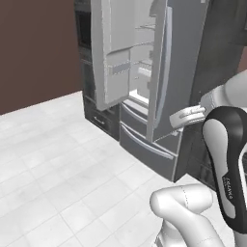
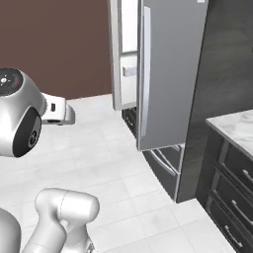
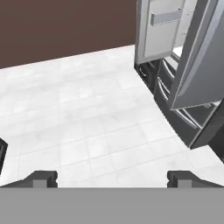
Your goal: Retrieve the bottle and the shaker from the cabinet and place them next to the mixing bowl on the counter. Then add garlic from the fridge to the mixing bowl.
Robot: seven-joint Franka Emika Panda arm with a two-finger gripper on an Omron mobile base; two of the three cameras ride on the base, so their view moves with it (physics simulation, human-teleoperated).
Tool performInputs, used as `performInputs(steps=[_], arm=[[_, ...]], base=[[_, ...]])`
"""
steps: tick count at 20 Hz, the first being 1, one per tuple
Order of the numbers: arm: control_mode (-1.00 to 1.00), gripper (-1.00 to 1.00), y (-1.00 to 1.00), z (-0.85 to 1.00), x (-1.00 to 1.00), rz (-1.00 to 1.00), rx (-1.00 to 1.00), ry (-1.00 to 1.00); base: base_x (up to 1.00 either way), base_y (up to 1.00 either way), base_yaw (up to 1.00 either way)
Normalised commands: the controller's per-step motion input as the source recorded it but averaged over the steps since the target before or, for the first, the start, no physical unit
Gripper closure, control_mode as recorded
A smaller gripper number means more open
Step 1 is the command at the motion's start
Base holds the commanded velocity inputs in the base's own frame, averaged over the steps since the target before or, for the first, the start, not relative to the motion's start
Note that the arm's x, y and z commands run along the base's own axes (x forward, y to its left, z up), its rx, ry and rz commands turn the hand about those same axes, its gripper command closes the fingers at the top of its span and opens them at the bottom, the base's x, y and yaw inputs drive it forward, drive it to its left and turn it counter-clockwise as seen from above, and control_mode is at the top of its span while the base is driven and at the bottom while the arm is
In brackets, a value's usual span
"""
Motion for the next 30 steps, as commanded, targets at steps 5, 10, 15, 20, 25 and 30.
performInputs(steps=[5, 10, 15, 20, 25, 30], arm=[[1.00, -1.00, 0.00, 0.00, 0.00, 0.00, 0.00, 0.00], [1.00, -1.00, 0.00, 0.00, 0.00, 0.00, 0.00, 0.00], [1.00, -1.00, 0.00, 0.00, 0.00, 0.00, 0.00, 0.00], [1.00, -1.00, 0.00, 0.00, 0.00, 0.00, 0.00, 0.00], [1.00, -1.00, 0.00, 0.00, 0.00, 0.00, 0.00, 0.00], [1.00, -1.00, 0.00, 0.00, 0.00, 0.00, 0.00, 0.00]], base=[[1.00, 1.00, -0.06], [1.00, 1.00, -0.19], [1.00, 1.00, -0.19], [0.91, 0.85, -0.41], [0.87, 0.72, -0.72], [0.88, 0.72, -0.75]])
